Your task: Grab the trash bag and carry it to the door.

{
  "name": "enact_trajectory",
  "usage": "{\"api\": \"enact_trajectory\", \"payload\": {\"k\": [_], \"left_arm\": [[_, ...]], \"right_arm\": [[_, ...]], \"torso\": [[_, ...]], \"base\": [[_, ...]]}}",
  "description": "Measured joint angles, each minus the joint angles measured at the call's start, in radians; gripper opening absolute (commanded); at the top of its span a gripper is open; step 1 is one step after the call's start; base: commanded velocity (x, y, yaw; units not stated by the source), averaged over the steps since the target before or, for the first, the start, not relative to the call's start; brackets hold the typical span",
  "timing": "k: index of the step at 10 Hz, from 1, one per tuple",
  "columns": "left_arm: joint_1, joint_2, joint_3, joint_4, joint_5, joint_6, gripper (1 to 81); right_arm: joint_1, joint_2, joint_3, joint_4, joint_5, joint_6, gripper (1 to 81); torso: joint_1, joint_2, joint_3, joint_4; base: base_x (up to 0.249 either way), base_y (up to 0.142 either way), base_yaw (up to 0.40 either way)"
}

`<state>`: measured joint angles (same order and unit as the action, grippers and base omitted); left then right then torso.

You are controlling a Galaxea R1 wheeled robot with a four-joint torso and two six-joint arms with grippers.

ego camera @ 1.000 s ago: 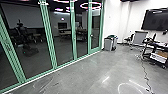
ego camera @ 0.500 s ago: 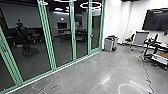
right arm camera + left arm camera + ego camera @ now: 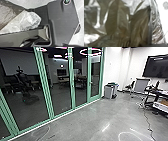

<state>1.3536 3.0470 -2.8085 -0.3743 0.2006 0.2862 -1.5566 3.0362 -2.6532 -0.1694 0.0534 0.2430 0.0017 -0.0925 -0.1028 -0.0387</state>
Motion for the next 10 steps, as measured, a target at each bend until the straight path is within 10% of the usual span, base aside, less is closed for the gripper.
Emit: {"api": "enact_trajectory", "payload": {"k": [10], "left_arm": [[0.001, -0.002, 0.000, 0.000, 0.001, 0.001, 1.0]], "right_arm": [[0.000, 0.000, 0.000, 0.000, 0.000, 0.000, 81.1]], "torso": [[0.000, 0.000, 0.000, 0.000]], "base": [[0.177, -0.082, 0.000]]}}
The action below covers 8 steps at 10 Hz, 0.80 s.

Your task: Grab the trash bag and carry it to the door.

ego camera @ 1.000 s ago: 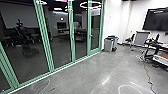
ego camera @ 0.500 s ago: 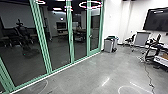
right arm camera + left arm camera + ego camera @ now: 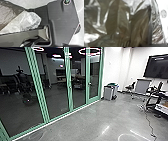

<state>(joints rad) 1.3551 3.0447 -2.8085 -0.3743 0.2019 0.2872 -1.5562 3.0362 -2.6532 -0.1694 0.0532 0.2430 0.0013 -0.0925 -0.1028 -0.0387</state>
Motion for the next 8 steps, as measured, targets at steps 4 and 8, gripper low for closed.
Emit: {"api": "enact_trajectory", "payload": {"k": [4, 8], "left_arm": [[-0.001, 0.000, 0.000, 0.000, 0.000, 0.000, 1.0], [-0.001, 0.000, 0.000, 0.000, 0.000, 0.000, 1.0]], "right_arm": [[-0.001, 0.000, 0.000, 0.000, -0.001, 0.000, 81.1], [-0.001, 0.000, 0.000, 0.000, 0.000, 0.000, 81.1]], "torso": [[0.000, 0.000, 0.000, 0.000], [0.000, 0.000, 0.000, 0.000]], "base": [[0.194, -0.094, 0.000], [0.215, -0.094, 0.000]]}}
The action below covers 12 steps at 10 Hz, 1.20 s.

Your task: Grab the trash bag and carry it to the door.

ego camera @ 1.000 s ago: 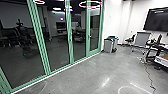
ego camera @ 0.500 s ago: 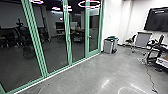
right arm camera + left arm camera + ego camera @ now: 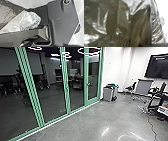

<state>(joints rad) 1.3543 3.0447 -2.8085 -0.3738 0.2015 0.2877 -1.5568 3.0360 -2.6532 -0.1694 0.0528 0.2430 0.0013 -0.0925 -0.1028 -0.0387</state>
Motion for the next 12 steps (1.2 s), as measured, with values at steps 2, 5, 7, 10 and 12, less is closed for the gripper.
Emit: {"api": "enact_trajectory", "payload": {"k": [2, 5, 7, 10, 12], "left_arm": [[-0.001, 0.000, 0.000, 0.000, 0.000, 0.000, 1.0], [0.000, 0.000, 0.000, 0.000, 0.000, 0.000, 1.0], [0.000, 0.000, 0.000, 0.000, 0.000, 0.000, 1.0], [0.000, 0.000, 0.000, 0.000, 0.000, 0.000, 1.0], [0.000, 0.000, 0.000, 0.000, 0.000, 0.000, 1.0]], "right_arm": [[0.000, 0.000, 0.000, 0.000, 0.000, 0.000, 81.1], [0.000, 0.000, 0.000, 0.000, 0.000, 0.000, 81.1], [0.000, 0.000, 0.000, 0.000, 0.000, 0.000, 81.1], [0.000, 0.000, 0.000, 0.000, 0.000, 0.000, 81.1], [0.000, 0.000, 0.000, 0.000, 0.000, 0.000, 81.1]], "torso": [[0.000, 0.000, 0.000, 0.000], [0.000, 0.000, 0.000, 0.000], [0.000, 0.000, 0.000, 0.000], [0.000, 0.000, 0.000, 0.000], [0.000, 0.000, 0.000, 0.000]], "base": [[0.236, -0.094, 0.000], [0.237, -0.094, 0.000], [0.237, -0.095, 0.000], [0.239, -0.095, 0.000], [0.239, -0.082, 0.000]]}}
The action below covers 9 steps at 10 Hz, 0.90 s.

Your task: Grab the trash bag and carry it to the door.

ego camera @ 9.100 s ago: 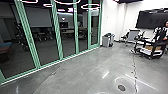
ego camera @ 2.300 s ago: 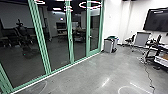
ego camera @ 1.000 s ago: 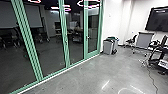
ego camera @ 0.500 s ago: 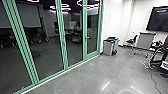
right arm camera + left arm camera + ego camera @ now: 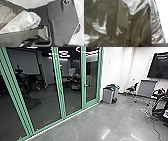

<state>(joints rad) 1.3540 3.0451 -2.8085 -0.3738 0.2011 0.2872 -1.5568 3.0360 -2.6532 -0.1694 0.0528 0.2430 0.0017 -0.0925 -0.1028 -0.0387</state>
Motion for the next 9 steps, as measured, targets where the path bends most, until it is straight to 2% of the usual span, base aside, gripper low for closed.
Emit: {"api": "enact_trajectory", "payload": {"k": [6, 9], "left_arm": [[0.000, 0.000, 0.000, 0.000, 0.000, 0.000, 1.0], [-0.002, 0.004, 0.001, 0.000, 0.000, 0.000, 1.0]], "right_arm": [[0.000, 0.000, 0.000, 0.000, 0.000, 0.000, 81.1], [0.003, -0.002, -0.001, 0.000, 0.000, 0.000, 81.1]], "torso": [[0.000, 0.000, 0.000, 0.000], [0.001, 0.000, 0.000, 0.000]], "base": [[0.238, -0.069, 0.000], [0.214, 0.000, 0.000]]}}
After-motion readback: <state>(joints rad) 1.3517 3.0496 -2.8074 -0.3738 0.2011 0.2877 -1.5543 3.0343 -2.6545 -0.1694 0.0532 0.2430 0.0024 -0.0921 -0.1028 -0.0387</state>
